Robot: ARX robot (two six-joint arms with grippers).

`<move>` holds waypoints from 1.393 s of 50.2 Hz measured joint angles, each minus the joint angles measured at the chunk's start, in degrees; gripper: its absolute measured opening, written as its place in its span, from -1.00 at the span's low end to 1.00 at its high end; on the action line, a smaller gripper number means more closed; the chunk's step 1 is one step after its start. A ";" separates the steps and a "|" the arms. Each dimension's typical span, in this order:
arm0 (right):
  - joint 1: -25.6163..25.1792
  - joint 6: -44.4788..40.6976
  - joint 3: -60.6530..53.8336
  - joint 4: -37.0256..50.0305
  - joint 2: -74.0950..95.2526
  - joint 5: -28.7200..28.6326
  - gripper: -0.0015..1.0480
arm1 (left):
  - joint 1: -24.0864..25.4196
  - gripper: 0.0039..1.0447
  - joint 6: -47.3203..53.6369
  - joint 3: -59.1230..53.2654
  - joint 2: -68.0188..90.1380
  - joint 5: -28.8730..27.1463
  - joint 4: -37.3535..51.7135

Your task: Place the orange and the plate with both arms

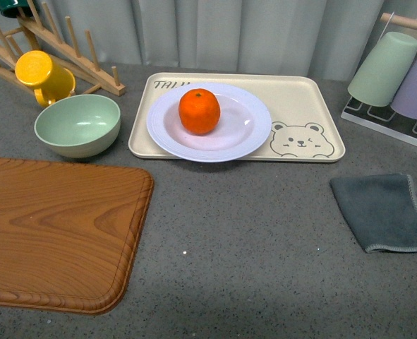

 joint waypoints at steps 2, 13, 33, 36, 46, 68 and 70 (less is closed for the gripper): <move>0.00 0.00 -0.02 -1.16 -1.27 -0.04 -0.98 | 0.00 0.88 -0.02 0.00 0.00 -0.02 0.00; 0.00 0.00 0.00 -5.33 -5.53 -0.02 -0.98 | 0.00 0.88 0.00 0.00 0.00 0.00 0.00; 0.00 -0.02 0.07 -17.66 -16.13 -0.07 -0.98 | 0.00 0.88 0.00 0.00 -0.02 0.00 0.00; 0.00 -0.02 0.07 -20.39 -20.09 -0.07 -0.98 | 0.00 0.88 -0.02 0.00 0.00 -0.04 0.00; 0.00 -0.07 0.07 -20.65 -20.48 -0.04 -0.82 | 0.00 0.88 0.00 0.00 -0.02 -0.02 0.00; 0.00 -0.09 0.07 -20.68 -20.52 -0.04 0.60 | 0.00 0.88 -0.02 0.00 -0.02 -0.02 0.00; 0.00 -0.09 0.07 -20.68 -20.52 -0.04 0.77 | 0.00 0.88 0.00 0.00 -0.02 -0.02 0.00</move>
